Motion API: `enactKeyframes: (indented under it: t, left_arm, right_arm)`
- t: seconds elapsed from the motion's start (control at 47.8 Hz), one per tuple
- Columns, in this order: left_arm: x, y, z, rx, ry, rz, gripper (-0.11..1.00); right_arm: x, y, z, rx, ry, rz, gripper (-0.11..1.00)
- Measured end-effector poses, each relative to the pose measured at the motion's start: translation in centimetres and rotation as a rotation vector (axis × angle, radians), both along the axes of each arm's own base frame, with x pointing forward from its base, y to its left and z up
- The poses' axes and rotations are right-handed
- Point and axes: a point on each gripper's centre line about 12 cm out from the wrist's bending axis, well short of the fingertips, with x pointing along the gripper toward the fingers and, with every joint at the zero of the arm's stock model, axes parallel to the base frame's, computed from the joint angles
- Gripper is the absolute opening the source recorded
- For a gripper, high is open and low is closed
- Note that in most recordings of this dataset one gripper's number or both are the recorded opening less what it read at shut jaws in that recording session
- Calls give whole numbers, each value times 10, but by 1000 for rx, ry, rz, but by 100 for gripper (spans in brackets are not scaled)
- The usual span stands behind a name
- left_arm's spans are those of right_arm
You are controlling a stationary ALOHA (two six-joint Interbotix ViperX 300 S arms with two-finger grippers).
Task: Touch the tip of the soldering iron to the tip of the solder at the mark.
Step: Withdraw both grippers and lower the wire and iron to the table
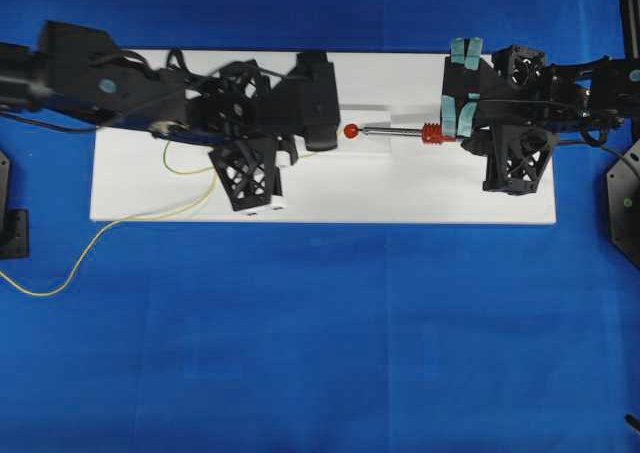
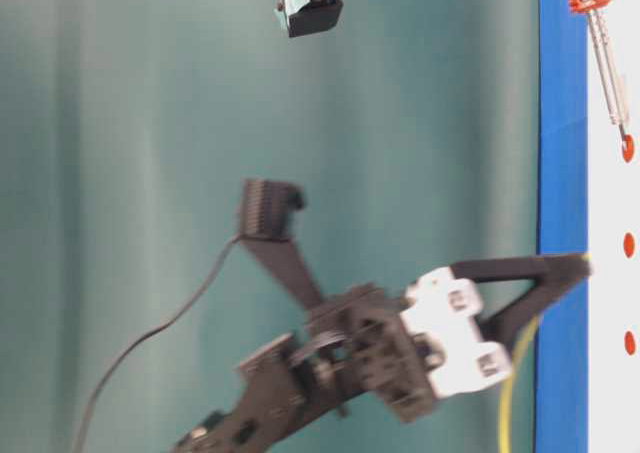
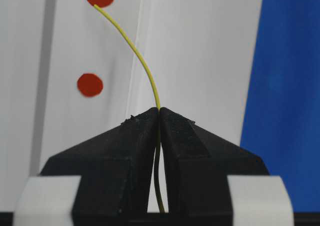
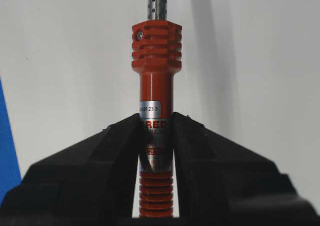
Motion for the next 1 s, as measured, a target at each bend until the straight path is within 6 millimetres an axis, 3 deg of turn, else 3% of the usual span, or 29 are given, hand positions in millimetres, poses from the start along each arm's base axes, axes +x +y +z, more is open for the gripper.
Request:
enactKeyframes:
  t: [0.481, 0.774, 1.004]
  left_arm:
    - [-69, -5, 59, 6, -180, 16, 2]
    - [-80, -6, 59, 6, -209, 18, 2]
    - [-87, -7, 57, 6, -209, 18, 2]
  right_arm:
    - [1, 0, 1, -1, -9, 1, 6]
    - [1, 0, 6, -5, -29, -1, 6]
    - [-16, 4, 40, -39, -164, 1, 6]
